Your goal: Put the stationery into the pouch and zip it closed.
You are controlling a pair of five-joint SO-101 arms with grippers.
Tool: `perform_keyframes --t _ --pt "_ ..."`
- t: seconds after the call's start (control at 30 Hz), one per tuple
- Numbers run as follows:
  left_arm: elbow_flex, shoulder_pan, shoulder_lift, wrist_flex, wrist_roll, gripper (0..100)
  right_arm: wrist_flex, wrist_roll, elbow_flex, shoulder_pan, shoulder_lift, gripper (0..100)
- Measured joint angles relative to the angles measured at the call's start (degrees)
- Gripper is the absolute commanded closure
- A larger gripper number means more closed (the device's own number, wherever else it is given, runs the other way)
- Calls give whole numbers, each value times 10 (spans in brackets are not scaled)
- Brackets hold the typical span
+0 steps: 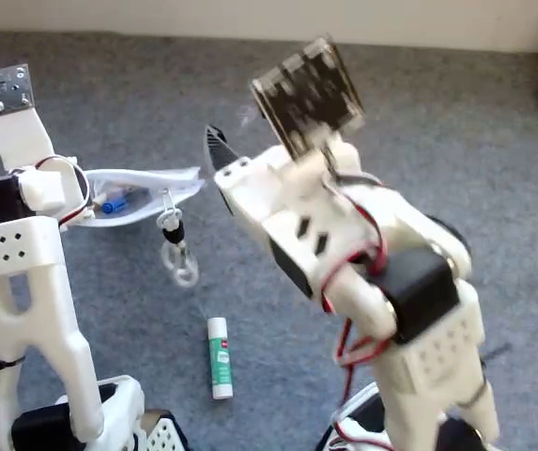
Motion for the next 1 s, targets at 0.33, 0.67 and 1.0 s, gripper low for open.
perform_keyframes --t 0.33,0.67,1.0 --pt "0 0 0 0 0 993 229 -55 -188 0 152 812" --pt "1 -24 1 -18 13 993 256 -159 -40 0 144 812" --pt "1 -46 2 -21 14 993 182 -218 195 -60 124 811"
